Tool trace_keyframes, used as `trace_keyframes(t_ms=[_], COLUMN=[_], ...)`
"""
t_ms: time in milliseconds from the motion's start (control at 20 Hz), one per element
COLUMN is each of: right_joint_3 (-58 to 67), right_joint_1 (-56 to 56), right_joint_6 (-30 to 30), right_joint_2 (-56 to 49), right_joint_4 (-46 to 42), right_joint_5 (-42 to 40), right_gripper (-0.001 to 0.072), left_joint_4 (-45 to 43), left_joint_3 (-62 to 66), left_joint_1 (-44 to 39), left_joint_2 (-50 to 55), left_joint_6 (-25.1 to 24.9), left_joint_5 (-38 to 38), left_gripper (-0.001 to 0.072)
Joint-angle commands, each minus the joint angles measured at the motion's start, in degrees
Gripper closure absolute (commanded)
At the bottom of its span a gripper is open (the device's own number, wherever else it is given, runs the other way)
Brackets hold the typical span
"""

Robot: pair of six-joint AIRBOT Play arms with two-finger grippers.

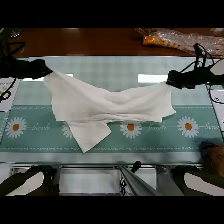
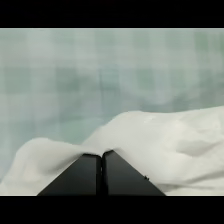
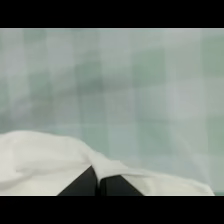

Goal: Fold the shirts.

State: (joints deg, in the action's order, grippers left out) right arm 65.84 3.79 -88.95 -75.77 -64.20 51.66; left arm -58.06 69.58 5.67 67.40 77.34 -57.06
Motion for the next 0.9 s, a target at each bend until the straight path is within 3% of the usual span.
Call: trace_keyframes(t_ms=[0, 150, 400, 750, 800, 850], right_joint_3=[-0.07, -0.09, -0.09, -0.09, -0.04, 0.26], right_joint_1=[-0.02, -0.02, -0.02, -0.02, -0.02, 0.11], right_joint_6=[0.02, 0.07, 0.24, 0.24, 0.33, 0.61], right_joint_2=[-5.57, -7.37, -10.14, -12.94, -12.83, -12.26], right_joint_4=[7.76, 8.17, 8.17, 5.03, 5.11, 5.25], right_joint_5=[-16.09, -20.92, -21.2, -16.13, -15.85, -15.41], right_gripper=[0.0693, 0.0693, 0.0692, 0.0686, 0.0597, 0.045], left_joint_4=[0.72, 0.7, 0.72, 0.68, 0.72, 0.55], left_joint_3=[-0.22, -0.22, -0.22, -0.22, -0.04, 0.72], left_joint_1=[-0.57, -1.55, -3.85, -6.25, -5.92, -5.38], left_joint_2=[4.7, 8.92, 17.31, 23.3, 23.15, 23.08], left_joint_6=[-1.68, -1.73, -1.68, -0.11, -0.11, -0.15], left_joint_5=[13.4, 16.41, 16.37, 9.2, 7.98, 5.92], left_gripper=[0.0681, 0.068, 0.0681, 0.0676, 0.0617, 0.0487])
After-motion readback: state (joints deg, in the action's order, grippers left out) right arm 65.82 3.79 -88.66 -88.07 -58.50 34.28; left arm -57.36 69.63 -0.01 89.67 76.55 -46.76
